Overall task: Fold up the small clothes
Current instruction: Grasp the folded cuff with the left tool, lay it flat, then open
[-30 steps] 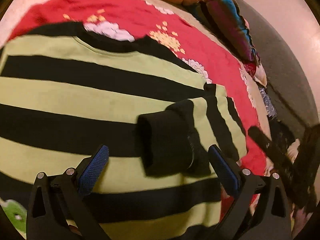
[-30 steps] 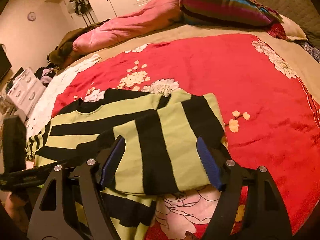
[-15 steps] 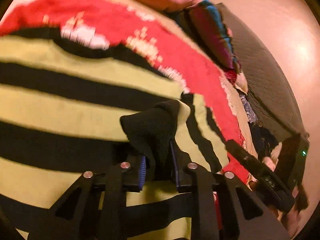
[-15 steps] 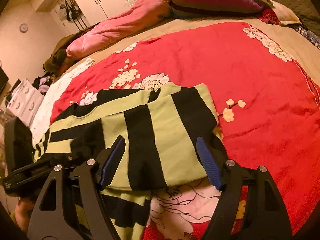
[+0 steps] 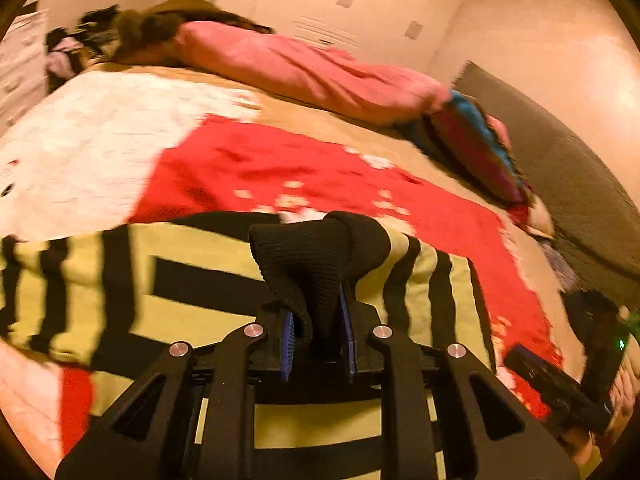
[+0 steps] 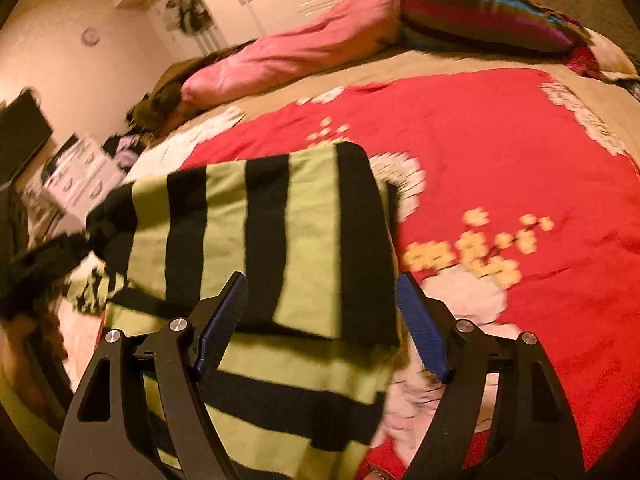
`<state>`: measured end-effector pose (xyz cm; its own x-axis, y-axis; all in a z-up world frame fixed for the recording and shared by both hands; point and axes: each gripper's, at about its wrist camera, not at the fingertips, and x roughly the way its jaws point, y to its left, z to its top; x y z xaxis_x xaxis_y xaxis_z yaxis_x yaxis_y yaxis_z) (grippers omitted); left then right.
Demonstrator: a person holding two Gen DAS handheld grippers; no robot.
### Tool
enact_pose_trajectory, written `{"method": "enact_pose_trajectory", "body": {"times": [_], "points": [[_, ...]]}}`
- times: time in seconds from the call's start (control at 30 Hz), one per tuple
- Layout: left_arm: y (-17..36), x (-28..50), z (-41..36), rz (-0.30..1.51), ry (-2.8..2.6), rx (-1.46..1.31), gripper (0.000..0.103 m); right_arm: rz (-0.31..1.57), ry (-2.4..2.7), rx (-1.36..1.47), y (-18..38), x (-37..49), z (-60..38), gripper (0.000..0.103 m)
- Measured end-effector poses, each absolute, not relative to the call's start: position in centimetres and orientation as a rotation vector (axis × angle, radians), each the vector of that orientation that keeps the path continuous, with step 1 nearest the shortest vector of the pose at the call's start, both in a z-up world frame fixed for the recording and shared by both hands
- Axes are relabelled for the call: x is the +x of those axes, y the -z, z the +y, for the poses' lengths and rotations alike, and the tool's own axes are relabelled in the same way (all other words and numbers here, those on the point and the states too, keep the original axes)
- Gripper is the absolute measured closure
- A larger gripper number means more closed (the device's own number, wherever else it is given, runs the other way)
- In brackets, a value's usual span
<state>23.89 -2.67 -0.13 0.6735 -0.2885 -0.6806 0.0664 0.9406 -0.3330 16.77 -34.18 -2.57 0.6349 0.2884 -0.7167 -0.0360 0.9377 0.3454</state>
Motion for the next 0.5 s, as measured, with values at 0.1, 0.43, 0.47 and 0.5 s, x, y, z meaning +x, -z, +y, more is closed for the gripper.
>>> {"method": "enact_pose_trajectory", "body": {"times": [0.1, 0.43, 0.47, 0.5], "points": [[0.8, 24.3, -0.1, 0.831, 0.134, -0.292, 0.085, 0.888, -0.235, 0.281, 3.0, 16.8, -32.2, 0.034], [4.9, 24.9, 2.6, 0.916, 0.067, -0.25, 0.077, 0.925, -0.257, 0.188, 4.2, 16.7, -29.8, 0.033], [5.3, 25.0, 2.7, 0.924, 0.063, -0.24, 0.077, 0.925, -0.254, 0.186, 4.3, 16.7, -29.7, 0.033], [5.6, 24.9, 2.8, 0.928, 0.06, -0.235, 0.074, 0.926, -0.253, 0.184, 4.3, 16.8, -29.7, 0.033]]}}
